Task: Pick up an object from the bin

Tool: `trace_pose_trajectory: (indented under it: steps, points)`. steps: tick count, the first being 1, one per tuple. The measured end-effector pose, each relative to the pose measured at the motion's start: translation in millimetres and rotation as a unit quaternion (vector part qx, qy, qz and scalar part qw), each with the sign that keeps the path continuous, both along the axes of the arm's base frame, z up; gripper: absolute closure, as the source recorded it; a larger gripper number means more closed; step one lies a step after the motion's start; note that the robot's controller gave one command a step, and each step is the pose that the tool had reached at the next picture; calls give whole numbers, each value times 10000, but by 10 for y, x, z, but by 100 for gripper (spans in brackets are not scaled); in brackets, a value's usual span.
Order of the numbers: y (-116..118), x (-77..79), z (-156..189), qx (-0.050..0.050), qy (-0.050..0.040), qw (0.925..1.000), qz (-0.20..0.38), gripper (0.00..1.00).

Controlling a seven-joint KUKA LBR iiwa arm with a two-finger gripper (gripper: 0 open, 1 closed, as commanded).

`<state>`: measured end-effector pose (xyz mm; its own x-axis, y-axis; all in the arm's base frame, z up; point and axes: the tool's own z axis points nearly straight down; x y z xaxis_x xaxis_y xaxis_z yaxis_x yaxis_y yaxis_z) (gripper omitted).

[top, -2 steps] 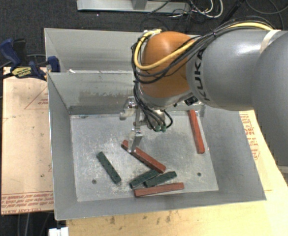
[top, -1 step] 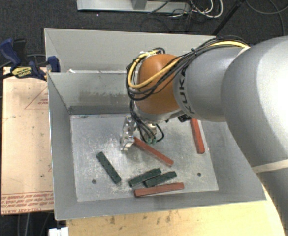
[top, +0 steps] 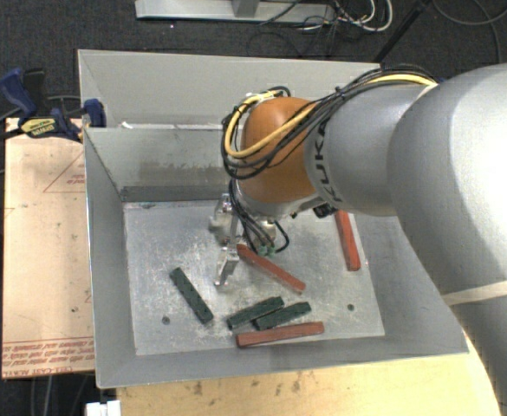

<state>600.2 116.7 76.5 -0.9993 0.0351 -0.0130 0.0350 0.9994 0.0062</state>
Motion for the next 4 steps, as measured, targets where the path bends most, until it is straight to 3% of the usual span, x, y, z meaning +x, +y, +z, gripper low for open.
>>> trace_pose_trajectory:
  steps: [1, 2, 3, 4]
  points:
    - [0, 1, 0, 1, -3, 10000, -1, 0]
    - [-683, -106, 31, -5, -65, 9892, 1467, 100]
    - [-683, -106, 31, -5, -65, 9892, 1467, 100]
    - [-608, -134, 315, -29, 65, 9897, 1428, 100]
